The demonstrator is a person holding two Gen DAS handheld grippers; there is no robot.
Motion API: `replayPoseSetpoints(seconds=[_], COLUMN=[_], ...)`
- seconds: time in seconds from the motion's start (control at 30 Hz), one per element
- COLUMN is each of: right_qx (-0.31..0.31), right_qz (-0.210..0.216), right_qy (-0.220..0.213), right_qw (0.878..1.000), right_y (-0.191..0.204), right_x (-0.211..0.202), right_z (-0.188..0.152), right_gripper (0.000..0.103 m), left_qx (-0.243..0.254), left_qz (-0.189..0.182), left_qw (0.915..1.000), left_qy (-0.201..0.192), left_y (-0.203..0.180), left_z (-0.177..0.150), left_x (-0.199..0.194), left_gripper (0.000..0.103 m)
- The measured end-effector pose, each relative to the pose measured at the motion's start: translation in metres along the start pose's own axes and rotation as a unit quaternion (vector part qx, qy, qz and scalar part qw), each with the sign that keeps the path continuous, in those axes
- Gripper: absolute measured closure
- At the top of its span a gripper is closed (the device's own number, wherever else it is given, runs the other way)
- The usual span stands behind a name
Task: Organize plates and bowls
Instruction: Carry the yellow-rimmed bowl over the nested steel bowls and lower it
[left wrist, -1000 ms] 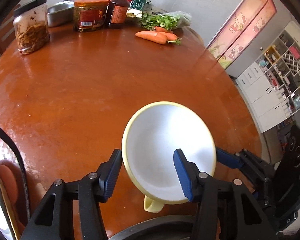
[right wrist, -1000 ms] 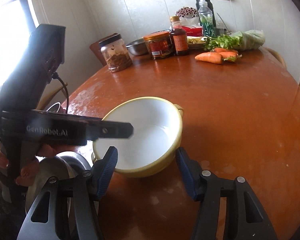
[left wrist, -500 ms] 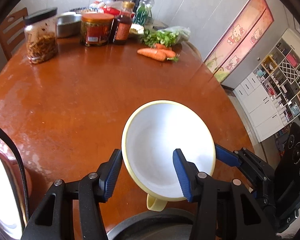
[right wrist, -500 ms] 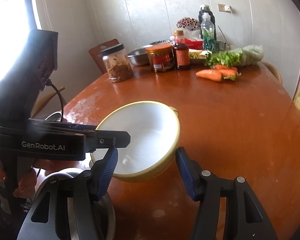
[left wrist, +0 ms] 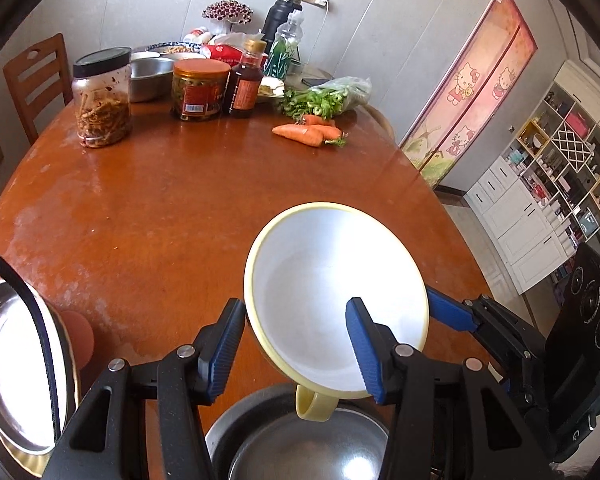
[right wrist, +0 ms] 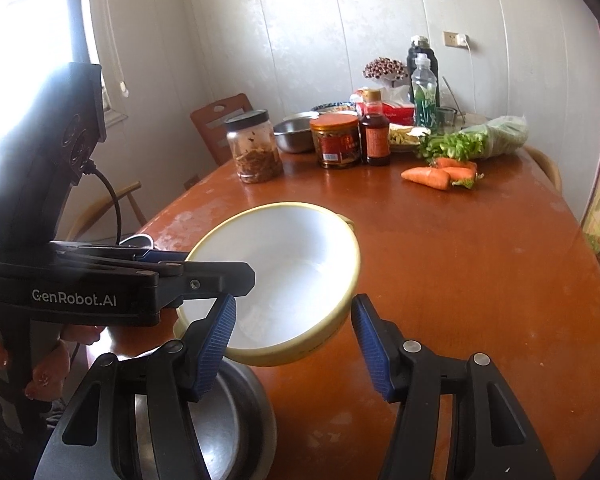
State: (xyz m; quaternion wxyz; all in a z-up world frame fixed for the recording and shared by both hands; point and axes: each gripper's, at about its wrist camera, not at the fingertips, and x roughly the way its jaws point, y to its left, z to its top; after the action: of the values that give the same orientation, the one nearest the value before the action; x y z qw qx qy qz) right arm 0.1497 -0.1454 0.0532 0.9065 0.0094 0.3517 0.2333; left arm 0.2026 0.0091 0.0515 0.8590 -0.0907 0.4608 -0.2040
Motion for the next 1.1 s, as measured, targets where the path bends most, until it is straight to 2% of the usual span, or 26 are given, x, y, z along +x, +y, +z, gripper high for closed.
replayPoseSetpoints(seconds=[0.4, 1.1], right_qx=[-0.018, -0.038], right_qz=[0.008, 0.025], right_qy=[-0.011, -0.019], right_qw=[1.0, 0.999], right_y=[0.022, 0.046], right_x=[-0.02, -0.042], right_z=[-0.006, -0.03], right_gripper=[0.041, 0.041], left_qx=[-0.005, -0.015], left_qz=[0.004, 0.022], left_qw=[0.9998, 0.9984], left_qy=[-0.021, -0.05], left_y=[-0.001, -0.008], left_z=[-0.019, -0.057], left_x=[-0.029, -0.057], left_gripper=[0.051, 0.051])
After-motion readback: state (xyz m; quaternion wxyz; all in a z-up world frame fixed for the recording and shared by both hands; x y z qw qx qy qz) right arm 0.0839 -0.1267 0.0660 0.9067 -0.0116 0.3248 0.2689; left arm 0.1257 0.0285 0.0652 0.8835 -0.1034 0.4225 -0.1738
